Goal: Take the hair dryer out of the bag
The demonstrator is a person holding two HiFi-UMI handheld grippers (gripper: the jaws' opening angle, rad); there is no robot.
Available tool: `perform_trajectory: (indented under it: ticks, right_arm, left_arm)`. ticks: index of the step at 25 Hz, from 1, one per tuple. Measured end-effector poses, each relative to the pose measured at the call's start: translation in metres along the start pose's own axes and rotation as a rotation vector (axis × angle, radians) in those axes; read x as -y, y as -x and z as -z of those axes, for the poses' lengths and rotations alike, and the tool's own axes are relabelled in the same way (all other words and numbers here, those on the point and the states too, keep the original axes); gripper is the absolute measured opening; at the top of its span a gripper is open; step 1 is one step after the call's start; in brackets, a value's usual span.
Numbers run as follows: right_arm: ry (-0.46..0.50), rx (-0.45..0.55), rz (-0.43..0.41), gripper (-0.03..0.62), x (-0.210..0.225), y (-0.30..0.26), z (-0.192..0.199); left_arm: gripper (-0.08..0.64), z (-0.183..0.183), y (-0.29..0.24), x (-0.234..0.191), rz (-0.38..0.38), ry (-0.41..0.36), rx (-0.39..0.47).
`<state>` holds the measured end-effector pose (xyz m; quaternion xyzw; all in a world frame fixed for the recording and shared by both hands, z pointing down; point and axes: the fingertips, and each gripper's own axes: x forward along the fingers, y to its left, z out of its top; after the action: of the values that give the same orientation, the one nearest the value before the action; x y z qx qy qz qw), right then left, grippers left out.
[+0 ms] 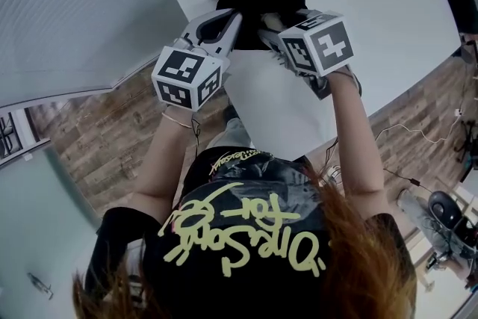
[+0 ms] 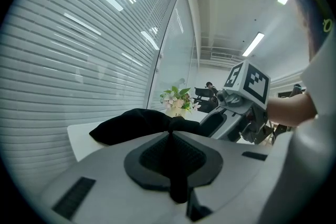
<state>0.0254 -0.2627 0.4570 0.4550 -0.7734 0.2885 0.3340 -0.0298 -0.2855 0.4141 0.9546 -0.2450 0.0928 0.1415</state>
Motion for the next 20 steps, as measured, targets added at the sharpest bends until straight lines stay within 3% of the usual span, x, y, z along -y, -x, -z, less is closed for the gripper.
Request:
perform_trajectory:
  ticks: [8,15,20]
  right_arm:
    - [0.032,-0.043,0.088,0.265,0.010,-0.016,0.002]
    - [0.014,-0.206,-0.029,0.264,0.006,-0.043,0.013]
    - [0.068,-0.254,0.020,0.259,0.006,-0.048,0.014]
  left_arm:
    - [0.011,-0.003,-0.003,0.002,0.014,0.001,0.005]
    - [0.011,0.005,-0.002,0.003,0.019,0.018,-0.005]
    - [0.011,0.009,-0.002,0.000,0.008,0.029,-0.001]
